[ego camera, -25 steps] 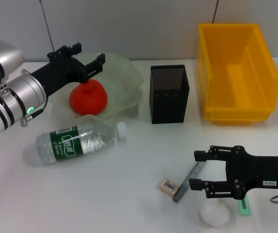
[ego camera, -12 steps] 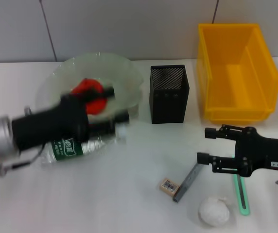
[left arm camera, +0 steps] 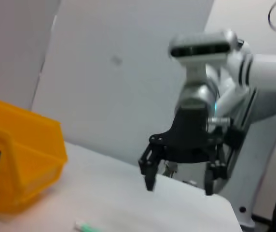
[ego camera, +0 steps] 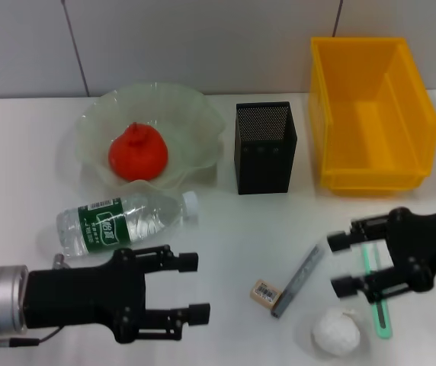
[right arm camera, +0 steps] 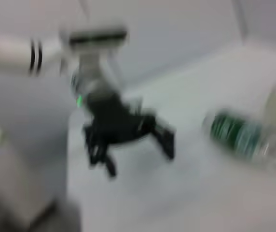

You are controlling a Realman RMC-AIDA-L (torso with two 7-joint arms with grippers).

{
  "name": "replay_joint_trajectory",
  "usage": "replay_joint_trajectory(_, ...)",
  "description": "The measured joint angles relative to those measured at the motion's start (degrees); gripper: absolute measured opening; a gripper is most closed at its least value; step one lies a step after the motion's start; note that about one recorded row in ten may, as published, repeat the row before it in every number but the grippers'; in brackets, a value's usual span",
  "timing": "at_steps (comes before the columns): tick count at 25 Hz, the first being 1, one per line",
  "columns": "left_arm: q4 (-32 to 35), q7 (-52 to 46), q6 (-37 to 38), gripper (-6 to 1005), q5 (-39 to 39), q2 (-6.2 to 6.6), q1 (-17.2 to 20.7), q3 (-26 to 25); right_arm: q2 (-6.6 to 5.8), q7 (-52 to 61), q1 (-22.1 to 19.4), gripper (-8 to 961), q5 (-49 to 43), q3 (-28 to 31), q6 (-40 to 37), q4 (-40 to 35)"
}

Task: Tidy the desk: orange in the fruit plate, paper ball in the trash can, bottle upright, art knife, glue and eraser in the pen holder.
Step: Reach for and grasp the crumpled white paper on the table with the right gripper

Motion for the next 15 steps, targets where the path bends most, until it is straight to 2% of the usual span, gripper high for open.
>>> replay_joint_trajectory(2,0.04,2.59,-0.70,794,2.91,-1.02,0.42,-0.31,-0.24,5.18,2.24,762,-4.80,-3.12,-2.44,-4.18)
replay_joint_trajectory(5,0.05,3.19,-1.37,794,3.52,-1.24,0.50,-0.15,0.09,10.40,5.38,762,-11.05,-8.19,-4.00,-8.11)
replay_joint_trajectory(6,0.05,3.19,-1.37,794,3.52,-1.24,0.50,-0.15,0.52,11.35,6.13,762,-12.68,-9.53,-4.01,-8.98)
replay_joint_trajectory(11,-0.79,5.97,-2.53,793,4.86,-1.70,1.09,-0.38,4.29,12.42,8.39,761,-21.18,-14.40,-3.36,-13.95)
replay_joint_trajectory(15,-1.36,6.85,-3.70,793,4.94,-1.92,1.14,-0.36,4.75,13.20,8.28,762,-22.48,-19.67,0.21,-14.95)
